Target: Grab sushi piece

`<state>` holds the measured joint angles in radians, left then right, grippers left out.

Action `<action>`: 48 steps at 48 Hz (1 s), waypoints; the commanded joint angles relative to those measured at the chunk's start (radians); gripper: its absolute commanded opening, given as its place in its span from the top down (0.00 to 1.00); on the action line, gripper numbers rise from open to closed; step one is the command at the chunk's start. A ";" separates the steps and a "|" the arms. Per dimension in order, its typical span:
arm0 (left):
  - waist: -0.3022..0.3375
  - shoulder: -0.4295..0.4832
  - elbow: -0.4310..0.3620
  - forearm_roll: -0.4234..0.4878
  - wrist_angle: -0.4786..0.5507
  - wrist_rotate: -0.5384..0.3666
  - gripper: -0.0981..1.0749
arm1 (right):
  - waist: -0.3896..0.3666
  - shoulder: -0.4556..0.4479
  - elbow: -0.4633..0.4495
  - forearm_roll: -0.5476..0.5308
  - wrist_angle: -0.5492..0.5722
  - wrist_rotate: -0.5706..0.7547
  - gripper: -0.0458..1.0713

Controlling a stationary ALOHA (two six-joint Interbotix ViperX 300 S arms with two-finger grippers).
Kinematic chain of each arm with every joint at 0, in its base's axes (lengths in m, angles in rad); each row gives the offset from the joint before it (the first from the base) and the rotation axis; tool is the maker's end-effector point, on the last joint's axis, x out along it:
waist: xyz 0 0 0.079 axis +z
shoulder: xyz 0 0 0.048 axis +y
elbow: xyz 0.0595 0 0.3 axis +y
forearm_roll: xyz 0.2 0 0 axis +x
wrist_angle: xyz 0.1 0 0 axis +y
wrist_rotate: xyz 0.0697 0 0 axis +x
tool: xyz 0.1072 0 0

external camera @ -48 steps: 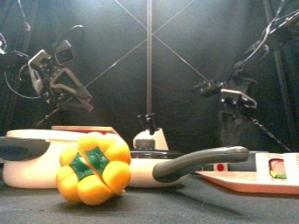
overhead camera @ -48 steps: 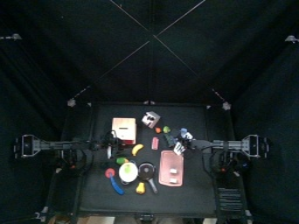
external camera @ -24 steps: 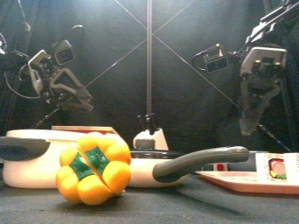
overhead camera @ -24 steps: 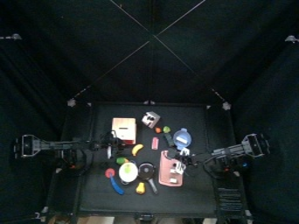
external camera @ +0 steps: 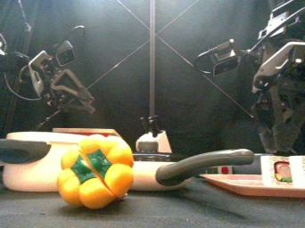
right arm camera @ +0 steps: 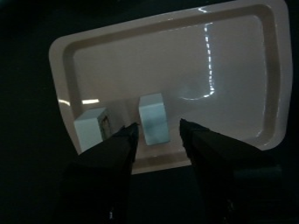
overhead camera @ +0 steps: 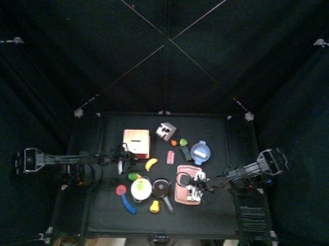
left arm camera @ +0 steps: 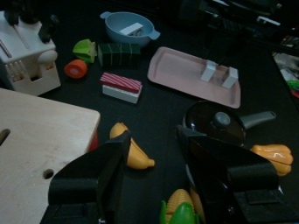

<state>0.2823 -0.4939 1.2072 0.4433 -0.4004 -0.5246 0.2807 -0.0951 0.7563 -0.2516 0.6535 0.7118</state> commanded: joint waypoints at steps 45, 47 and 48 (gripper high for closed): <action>0.000 -0.002 -0.012 -0.003 -0.005 0.000 0.20 | -0.008 -0.023 -0.040 -0.049 0.026 0.008 0.44; 0.002 -0.002 -0.012 -0.003 -0.003 0.000 0.20 | -0.008 -0.023 -0.038 -0.049 0.026 0.008 0.44; 0.000 -0.002 -0.012 -0.003 -0.005 0.000 0.20 | -0.008 -0.023 -0.040 -0.051 0.026 0.008 0.44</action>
<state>0.2807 -0.4939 1.2072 0.4433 -0.3988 -0.5246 0.2746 -0.0828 0.7332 -0.2991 0.6796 0.7194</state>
